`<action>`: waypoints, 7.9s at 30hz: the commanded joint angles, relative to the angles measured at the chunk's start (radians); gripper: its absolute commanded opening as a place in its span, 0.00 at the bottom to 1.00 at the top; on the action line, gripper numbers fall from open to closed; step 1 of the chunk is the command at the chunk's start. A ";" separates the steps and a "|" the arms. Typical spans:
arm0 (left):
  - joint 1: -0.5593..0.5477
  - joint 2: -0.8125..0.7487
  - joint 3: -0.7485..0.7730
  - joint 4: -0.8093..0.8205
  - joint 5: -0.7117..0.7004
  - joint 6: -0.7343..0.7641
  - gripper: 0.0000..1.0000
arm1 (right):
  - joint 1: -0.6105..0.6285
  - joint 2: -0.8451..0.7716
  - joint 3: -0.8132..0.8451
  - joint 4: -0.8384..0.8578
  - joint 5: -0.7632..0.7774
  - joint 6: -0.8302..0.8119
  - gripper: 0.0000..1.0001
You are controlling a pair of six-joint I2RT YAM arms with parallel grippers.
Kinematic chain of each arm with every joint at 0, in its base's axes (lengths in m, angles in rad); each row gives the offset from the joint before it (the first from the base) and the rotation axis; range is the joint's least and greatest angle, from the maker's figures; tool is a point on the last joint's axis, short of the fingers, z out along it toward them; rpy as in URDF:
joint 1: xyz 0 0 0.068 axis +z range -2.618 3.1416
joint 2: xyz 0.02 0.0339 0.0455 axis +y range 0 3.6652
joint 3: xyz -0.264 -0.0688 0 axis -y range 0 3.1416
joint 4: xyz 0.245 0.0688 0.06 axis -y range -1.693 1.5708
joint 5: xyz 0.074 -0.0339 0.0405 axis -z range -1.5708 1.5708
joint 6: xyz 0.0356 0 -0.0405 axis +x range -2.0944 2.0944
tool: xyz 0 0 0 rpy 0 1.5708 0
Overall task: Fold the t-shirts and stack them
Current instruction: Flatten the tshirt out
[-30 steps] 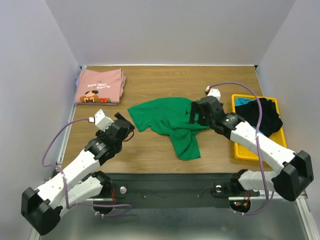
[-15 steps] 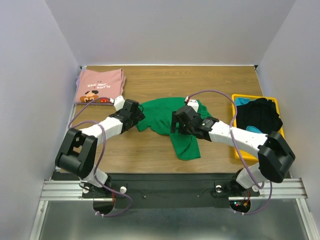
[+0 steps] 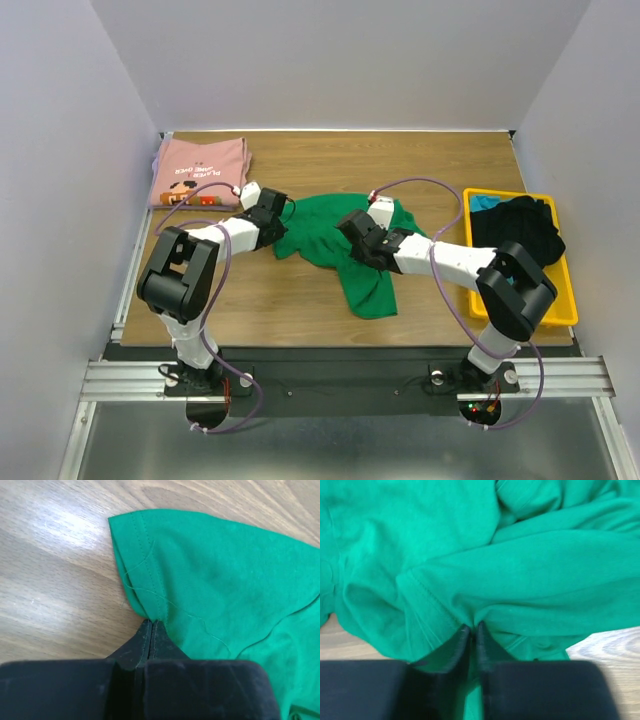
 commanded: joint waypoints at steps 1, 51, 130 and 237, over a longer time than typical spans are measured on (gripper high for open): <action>0.005 -0.042 0.015 -0.056 -0.070 0.025 0.00 | 0.001 -0.061 0.036 0.024 0.129 0.014 0.09; 0.043 -0.788 -0.122 -0.239 -0.334 -0.024 0.00 | -0.327 -0.313 0.182 -0.086 0.153 -0.283 0.00; 0.267 -0.603 -0.157 -0.202 -0.355 0.036 0.00 | 0.078 -0.155 -0.218 -0.180 -0.313 -0.118 0.55; 0.508 -0.677 0.335 0.204 0.532 0.206 0.00 | -0.092 -0.442 0.471 0.064 0.525 -0.645 0.00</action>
